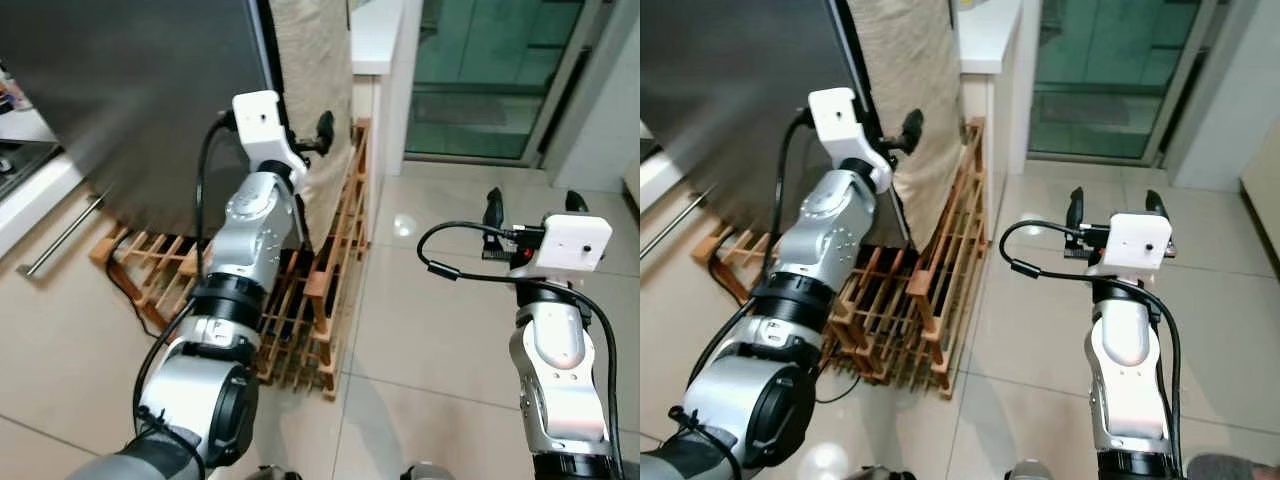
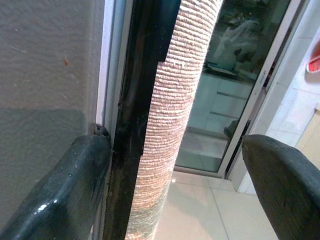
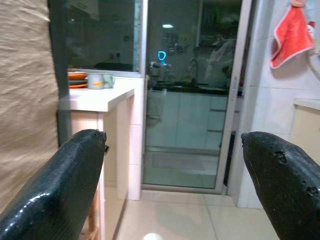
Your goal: Restocking fridge
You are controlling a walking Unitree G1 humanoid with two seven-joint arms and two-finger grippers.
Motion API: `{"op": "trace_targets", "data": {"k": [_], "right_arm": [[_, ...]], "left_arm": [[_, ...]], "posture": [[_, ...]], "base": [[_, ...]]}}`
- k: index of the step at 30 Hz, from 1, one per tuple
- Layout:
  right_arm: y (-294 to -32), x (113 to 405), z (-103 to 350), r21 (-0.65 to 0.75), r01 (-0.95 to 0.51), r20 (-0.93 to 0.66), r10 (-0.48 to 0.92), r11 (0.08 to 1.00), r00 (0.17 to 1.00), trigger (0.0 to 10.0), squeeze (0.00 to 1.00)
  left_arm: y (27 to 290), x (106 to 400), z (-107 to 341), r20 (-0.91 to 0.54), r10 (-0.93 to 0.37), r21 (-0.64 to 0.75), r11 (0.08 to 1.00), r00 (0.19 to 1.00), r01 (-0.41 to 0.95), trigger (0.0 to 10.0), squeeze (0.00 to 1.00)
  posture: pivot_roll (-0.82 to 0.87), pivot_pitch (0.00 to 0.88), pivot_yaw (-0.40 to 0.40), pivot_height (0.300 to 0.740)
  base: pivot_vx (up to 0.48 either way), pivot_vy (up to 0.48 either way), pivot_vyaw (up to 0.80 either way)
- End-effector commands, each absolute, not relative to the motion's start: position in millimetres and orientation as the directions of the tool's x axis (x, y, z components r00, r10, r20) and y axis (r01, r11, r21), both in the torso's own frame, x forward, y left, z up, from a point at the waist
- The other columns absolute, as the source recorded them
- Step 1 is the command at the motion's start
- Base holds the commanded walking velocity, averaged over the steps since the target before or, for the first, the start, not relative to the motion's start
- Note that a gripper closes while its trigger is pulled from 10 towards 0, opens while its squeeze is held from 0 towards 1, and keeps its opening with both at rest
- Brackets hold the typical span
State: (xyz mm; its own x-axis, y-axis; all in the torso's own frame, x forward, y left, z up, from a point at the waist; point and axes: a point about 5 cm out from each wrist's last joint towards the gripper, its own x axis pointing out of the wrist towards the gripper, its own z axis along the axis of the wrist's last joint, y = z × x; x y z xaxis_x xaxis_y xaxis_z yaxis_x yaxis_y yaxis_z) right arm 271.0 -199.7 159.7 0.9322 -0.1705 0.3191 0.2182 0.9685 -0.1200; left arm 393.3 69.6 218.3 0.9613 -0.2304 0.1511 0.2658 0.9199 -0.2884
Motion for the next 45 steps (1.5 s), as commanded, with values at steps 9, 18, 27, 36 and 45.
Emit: {"op": "trace_targets", "data": {"k": [9,18,27,36,45], "right_arm": [[-198.9,268.6,165.0,-0.127,0.223,0.339,-0.169,0.967,0.926,10.0,0.00],[-202.7,260.7,157.4,-0.112,0.268,0.321,-0.221,0.957,0.921,10.0,0.00],[-208.6,255.5,155.0,-0.118,0.291,0.308,-0.244,0.949,0.920,10.0,0.00],[-202.5,254.0,153.4,-0.123,0.273,0.297,-0.227,0.954,0.927,10.0,0.00],[-195.8,255.4,154.1,-0.127,0.232,0.301,-0.185,0.964,0.936,10.0,0.00]], "left_arm": [[-5.2,380.0,248.6,0.286,-0.581,-0.344,0.680,0.762,0.648,10.0,0.00],[-85.5,324.5,295.8,0.518,-0.802,-0.307,0.152,0.299,0.940,10.0,0.00],[-97.1,290.7,308.2,0.598,-0.800,-0.260,-0.129,0.055,0.957,10.0,0.00],[-37.9,338.6,276.6,0.455,-0.762,-0.256,0.383,0.460,0.887,10.0,0.00],[89.4,372.9,201.7,0.205,-0.405,-0.194,0.876,0.891,0.443,10.0,0.00]], "posture": [[-0.17,0.000,0.139,0.732],[-0.23,0.000,0.184,0.732],[-0.24,0.000,0.183,0.732],[-0.21,0.000,0.167,0.732],[-0.16,0.000,0.147,0.732]], "base": [[0.000,0.000,0.00],[0.000,0.000,0.00],[0.000,0.000,0.00],[0.000,0.000,0.00],[0.000,0.000,0.00]]}}
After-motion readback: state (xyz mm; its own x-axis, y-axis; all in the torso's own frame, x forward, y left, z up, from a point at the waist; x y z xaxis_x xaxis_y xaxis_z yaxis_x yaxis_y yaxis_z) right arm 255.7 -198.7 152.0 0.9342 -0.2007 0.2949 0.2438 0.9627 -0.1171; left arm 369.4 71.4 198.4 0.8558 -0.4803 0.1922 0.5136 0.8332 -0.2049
